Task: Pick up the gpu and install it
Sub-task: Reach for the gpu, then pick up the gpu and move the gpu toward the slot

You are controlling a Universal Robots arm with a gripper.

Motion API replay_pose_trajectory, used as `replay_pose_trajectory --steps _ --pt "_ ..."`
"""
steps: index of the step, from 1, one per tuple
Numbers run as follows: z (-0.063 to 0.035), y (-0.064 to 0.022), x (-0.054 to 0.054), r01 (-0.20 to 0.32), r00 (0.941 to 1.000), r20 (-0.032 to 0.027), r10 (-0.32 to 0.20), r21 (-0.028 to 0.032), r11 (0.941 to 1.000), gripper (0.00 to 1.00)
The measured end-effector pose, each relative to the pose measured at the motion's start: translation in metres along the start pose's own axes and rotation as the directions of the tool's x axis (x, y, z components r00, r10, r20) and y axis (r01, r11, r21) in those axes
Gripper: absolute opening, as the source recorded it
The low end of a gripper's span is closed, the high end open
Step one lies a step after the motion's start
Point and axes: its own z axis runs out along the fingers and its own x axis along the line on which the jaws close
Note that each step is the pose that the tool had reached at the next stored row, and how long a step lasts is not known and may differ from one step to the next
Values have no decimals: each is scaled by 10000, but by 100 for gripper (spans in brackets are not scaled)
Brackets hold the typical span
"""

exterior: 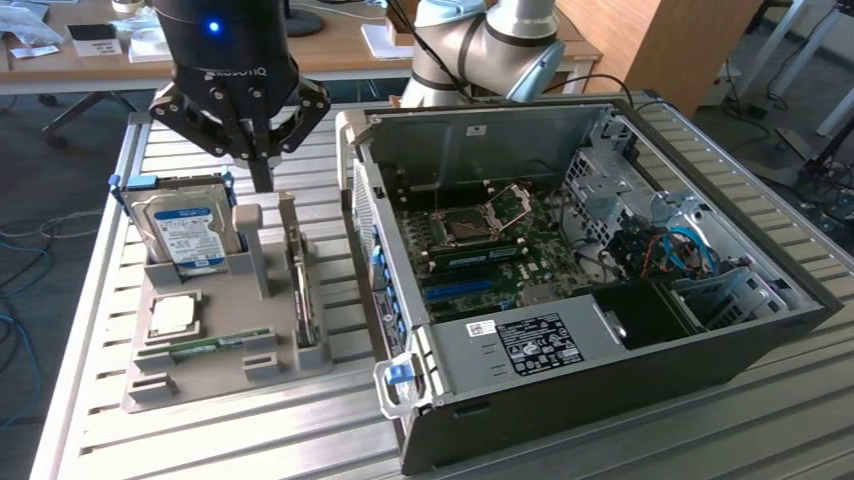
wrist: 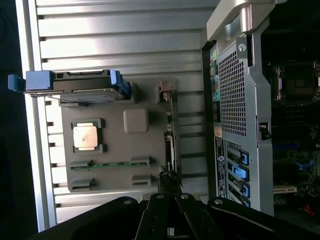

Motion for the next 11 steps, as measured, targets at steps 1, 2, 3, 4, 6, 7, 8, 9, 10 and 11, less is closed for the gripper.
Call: replay_pose_trajectory --steps 1,2,3,4,6,7,8,9,10,11 --pt "0 -1 0 1 10000 0 -1 0 10000 11" --pt "0 -1 0 1 10000 0 -1 0 10000 11" --pt "0 -1 -1 1 10000 0 -1 0 10000 11" --pt "0 -1 0 1 10000 0 -1 0 10000 11" --pt "0 -1 0 1 10000 0 -1 0 10000 11" --pt "0 -1 0 1 10000 0 -1 0 10000 11" --pt "0 -1 0 1 10000 0 -1 0 10000 11" --pt "0 -1 0 1 10000 0 -1 0 10000 11" --pt "0 -1 0 1 10000 0 -1 0 10000 11" --pt "0 -1 0 1 10000 0 -1 0 10000 11"
